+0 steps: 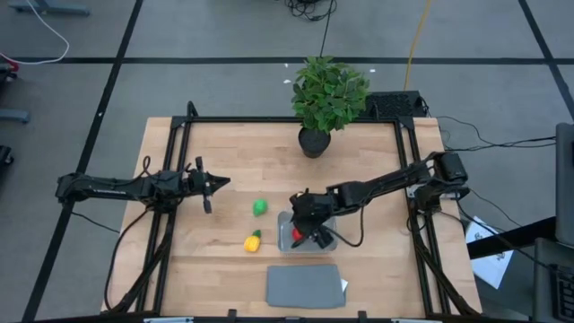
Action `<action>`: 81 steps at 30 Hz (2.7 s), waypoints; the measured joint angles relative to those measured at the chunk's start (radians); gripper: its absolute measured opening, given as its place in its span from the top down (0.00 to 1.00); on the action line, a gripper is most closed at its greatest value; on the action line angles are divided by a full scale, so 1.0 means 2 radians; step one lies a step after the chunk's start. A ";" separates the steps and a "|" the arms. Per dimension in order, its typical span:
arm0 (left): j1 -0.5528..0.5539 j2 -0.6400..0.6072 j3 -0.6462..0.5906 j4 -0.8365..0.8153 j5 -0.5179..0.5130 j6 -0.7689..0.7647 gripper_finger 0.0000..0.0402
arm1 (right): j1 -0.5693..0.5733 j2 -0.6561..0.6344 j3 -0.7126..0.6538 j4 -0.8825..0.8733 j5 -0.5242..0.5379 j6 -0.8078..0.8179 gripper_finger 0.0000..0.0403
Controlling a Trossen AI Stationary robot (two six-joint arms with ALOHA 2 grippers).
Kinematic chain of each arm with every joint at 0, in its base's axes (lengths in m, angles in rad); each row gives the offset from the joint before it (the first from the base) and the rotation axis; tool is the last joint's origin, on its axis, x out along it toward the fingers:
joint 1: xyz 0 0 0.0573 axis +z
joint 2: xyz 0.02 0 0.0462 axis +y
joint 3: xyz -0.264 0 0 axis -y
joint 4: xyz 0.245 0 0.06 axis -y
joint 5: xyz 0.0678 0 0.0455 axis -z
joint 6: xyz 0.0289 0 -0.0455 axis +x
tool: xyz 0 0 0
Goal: Pick and placing Produce into tupperware
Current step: Put the pear into the gray bin
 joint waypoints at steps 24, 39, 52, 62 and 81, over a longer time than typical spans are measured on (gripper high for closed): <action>0.000 0.000 0.000 -0.003 0.000 0.001 0.94 | -0.070 -0.144 -0.108 0.142 -0.029 0.067 1.00; 0.000 0.000 0.000 -0.003 -0.001 0.002 0.94 | -0.174 -0.431 -0.314 0.264 -0.029 0.161 1.00; 0.000 0.000 0.000 -0.002 -0.002 0.000 0.94 | -0.163 -0.513 -0.500 0.438 0.051 0.273 1.00; 0.000 0.000 0.000 0.000 -0.001 -0.012 0.94 | -0.131 -0.544 -0.557 0.500 0.055 0.271 1.00; 0.000 0.000 0.000 0.001 -0.001 -0.005 0.94 | -0.131 -0.566 -0.581 0.495 0.065 0.263 1.00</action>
